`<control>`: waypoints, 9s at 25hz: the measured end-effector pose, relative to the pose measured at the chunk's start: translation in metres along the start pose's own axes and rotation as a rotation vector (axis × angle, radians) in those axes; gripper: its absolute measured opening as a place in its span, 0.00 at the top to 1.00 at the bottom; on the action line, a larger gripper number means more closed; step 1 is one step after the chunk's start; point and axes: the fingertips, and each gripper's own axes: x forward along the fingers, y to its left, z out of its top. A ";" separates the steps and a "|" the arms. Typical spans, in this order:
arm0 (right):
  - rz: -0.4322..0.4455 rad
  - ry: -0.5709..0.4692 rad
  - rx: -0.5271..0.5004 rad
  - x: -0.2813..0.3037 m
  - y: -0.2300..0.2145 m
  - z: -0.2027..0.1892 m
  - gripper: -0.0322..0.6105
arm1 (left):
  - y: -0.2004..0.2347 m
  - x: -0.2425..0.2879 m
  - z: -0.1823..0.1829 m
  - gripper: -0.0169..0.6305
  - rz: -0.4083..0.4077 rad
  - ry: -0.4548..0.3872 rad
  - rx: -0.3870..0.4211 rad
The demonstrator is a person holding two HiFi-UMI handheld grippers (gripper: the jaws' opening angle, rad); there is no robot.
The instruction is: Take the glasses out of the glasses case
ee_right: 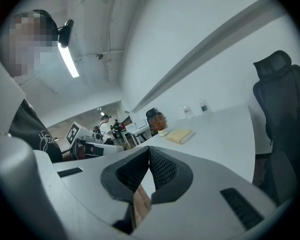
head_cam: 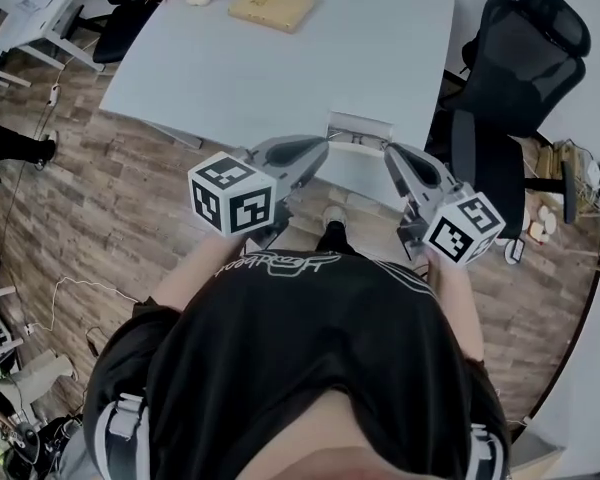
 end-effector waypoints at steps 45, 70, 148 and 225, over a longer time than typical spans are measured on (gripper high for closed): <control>0.124 0.605 -0.475 0.089 -0.092 -0.118 0.93 | 0.106 0.057 -0.046 0.96 0.117 0.079 -0.212; 0.229 0.930 -0.887 0.108 -0.117 -0.181 0.93 | 0.127 0.042 -0.053 0.96 0.179 0.042 -0.261; 0.064 0.851 -1.049 0.099 -0.095 -0.135 0.93 | 0.093 0.010 -0.046 0.96 0.163 0.039 -0.186; -0.118 -0.145 -0.161 -0.108 0.156 -0.061 0.93 | -0.100 -0.126 -0.097 0.96 -0.075 0.004 0.005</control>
